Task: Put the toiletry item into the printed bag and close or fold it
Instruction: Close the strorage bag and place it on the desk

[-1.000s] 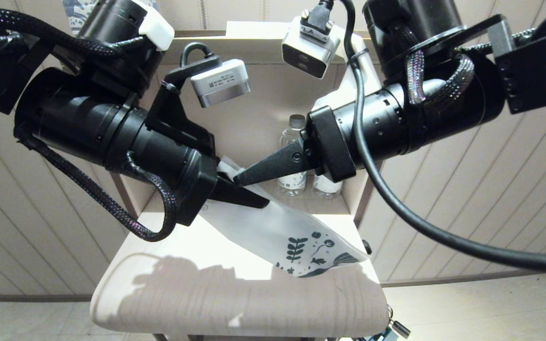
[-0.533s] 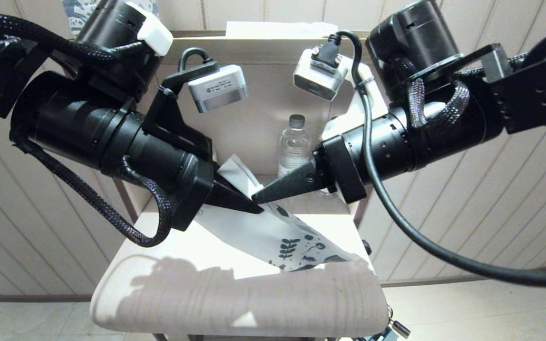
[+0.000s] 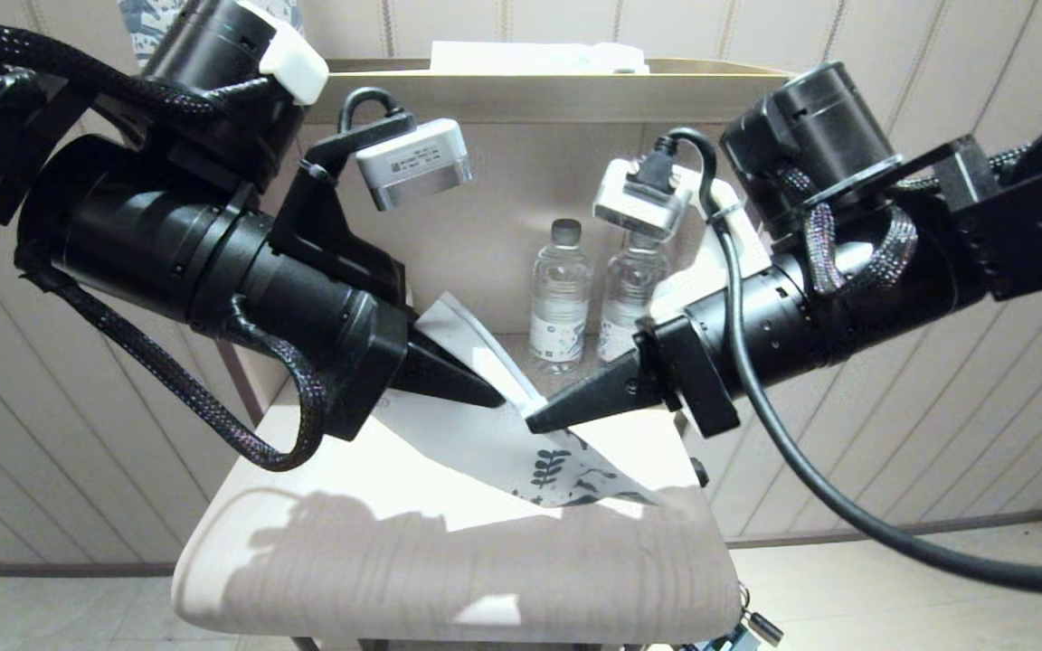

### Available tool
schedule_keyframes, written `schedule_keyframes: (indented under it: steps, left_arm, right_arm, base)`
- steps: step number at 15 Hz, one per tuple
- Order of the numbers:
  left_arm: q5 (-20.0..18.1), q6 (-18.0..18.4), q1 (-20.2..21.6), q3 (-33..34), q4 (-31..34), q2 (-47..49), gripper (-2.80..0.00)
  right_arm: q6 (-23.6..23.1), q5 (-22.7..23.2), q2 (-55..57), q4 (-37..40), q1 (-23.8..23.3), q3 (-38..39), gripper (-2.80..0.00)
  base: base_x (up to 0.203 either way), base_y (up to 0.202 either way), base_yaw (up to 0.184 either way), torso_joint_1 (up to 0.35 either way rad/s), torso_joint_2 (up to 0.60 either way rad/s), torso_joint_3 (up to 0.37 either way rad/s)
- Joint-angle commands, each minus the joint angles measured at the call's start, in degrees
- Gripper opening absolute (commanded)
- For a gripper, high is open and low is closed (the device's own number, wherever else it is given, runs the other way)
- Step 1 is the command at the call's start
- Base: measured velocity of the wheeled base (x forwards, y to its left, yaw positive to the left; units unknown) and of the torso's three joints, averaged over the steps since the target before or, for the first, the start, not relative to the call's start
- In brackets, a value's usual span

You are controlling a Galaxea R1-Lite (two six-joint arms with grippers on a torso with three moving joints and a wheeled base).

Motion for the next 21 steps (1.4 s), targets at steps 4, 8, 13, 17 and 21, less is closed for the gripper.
schedule_keyframes:
  steps: [4, 8, 13, 17, 21]
  left_arm:
    - [-0.31, 0.16, -0.01, 0.08, 0.72, -0.46, -2.8]
    - [-0.31, 0.07, -0.01, 0.16, 0.81, -0.37, -2.8]
    - [-0.31, 0.07, -0.01, 0.34, 0.2, 0.68, -2.8]
    - [-0.32, 0.07, -0.01, -0.37, 0.1, 2.98, -2.8]
    - [-1.24, -0.82, 0.67, -1.62, -4.86, 7.33, -2.8]
  right_arm:
    - [-3.34, 0.27, -4.01, -0.05, -6.52, 8.55, -2.8]
    - [-7.18, 0.24, -5.37, -0.02, -10.87, 14.31, -2.8]
    - [-11.76, 0.06, -6.43, -0.07, -15.36, 19.71, -2.8]
    - [-12.94, 0.02, -6.92, -0.16, -14.94, 19.78, -2.8]
    - [-12.86, -1.77, -2.95, -0.67, -14.13, 13.48, -2.8]
  base:
    - [0.0, 0.0, 0.0, 0.0, 0.0, 0.0]
    - [0.0, 0.0, 0.0, 0.0, 0.0, 0.0]
    - [0.0, 0.0, 0.0, 0.0, 0.0, 0.0]
    - [0.0, 0.0, 0.0, 0.0, 0.0, 0.0]
    - [0.0, 0.0, 0.0, 0.0, 0.0, 0.0]
